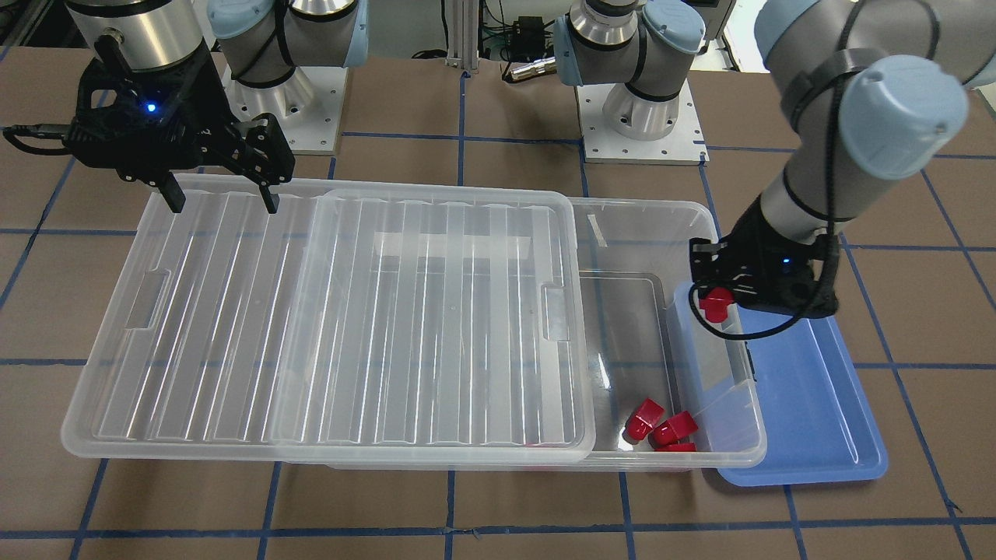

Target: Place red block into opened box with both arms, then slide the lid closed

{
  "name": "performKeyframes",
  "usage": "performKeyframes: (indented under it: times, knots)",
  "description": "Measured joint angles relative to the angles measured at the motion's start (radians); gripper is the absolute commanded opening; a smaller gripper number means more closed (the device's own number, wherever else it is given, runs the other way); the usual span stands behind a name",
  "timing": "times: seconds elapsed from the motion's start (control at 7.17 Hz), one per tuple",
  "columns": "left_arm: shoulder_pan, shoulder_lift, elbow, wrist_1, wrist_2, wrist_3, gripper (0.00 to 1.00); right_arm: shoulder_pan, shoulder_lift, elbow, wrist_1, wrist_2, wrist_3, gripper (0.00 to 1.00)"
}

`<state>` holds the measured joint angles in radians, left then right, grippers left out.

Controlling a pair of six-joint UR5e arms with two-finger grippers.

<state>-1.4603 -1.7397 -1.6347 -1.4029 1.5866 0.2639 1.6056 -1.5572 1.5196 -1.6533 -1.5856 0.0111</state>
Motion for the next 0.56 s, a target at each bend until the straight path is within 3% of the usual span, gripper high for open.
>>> performKeyframes:
  times: [0.28,0.56]
  knots:
    - [-0.053,-0.015,-0.141,0.140,-0.003,-0.049,0.01,0.000,0.001,0.002,0.001,0.002,-0.007,1.00]
    - [-0.073,-0.035,-0.214,0.221,-0.005,-0.073,0.01,0.000,0.002,0.002,0.001,-0.001,-0.011,1.00]
